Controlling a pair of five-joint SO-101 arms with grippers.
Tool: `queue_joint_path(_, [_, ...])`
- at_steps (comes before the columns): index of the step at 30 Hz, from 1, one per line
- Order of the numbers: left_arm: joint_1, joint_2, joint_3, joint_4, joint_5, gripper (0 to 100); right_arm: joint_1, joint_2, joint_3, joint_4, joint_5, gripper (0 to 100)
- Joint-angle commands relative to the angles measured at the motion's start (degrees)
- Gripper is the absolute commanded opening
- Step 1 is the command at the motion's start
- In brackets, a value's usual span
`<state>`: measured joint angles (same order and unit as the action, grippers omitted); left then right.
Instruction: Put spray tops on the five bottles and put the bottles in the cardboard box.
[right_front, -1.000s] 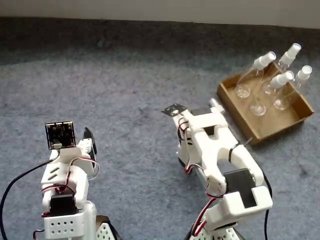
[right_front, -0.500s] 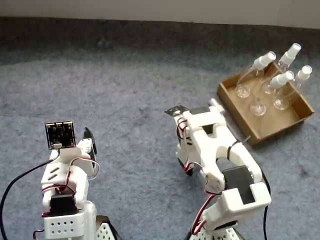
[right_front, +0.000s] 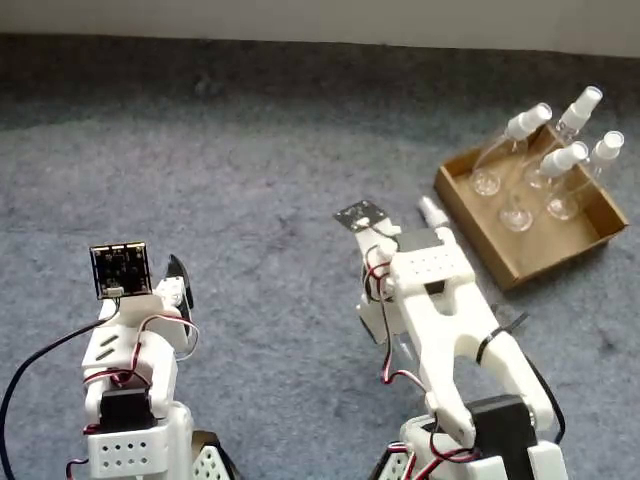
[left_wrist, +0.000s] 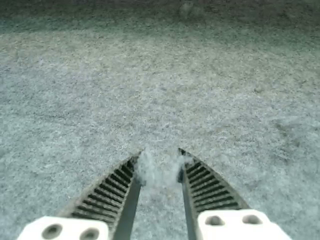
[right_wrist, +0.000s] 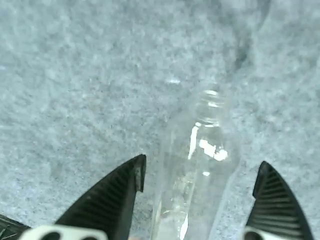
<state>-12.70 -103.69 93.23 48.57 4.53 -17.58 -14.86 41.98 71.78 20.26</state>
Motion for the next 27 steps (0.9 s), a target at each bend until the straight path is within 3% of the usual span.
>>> queue_joint_path(1, [0.8,-0.6,-1.5,-1.1,-0.4,7,-0.4,-5.1,4.4,-5.8,-0.5,29.7])
queue_joint_path(9, [0.8,-0.6,-1.5,-1.1,-0.4,7,-0.3,-5.8,7.8,-14.2,-0.2,29.7])
queue_joint_path(27, [0.8,-0.6,-1.5,-1.1,-0.4,7,2.7,-5.0,9.5,-14.7,1.1,29.6])
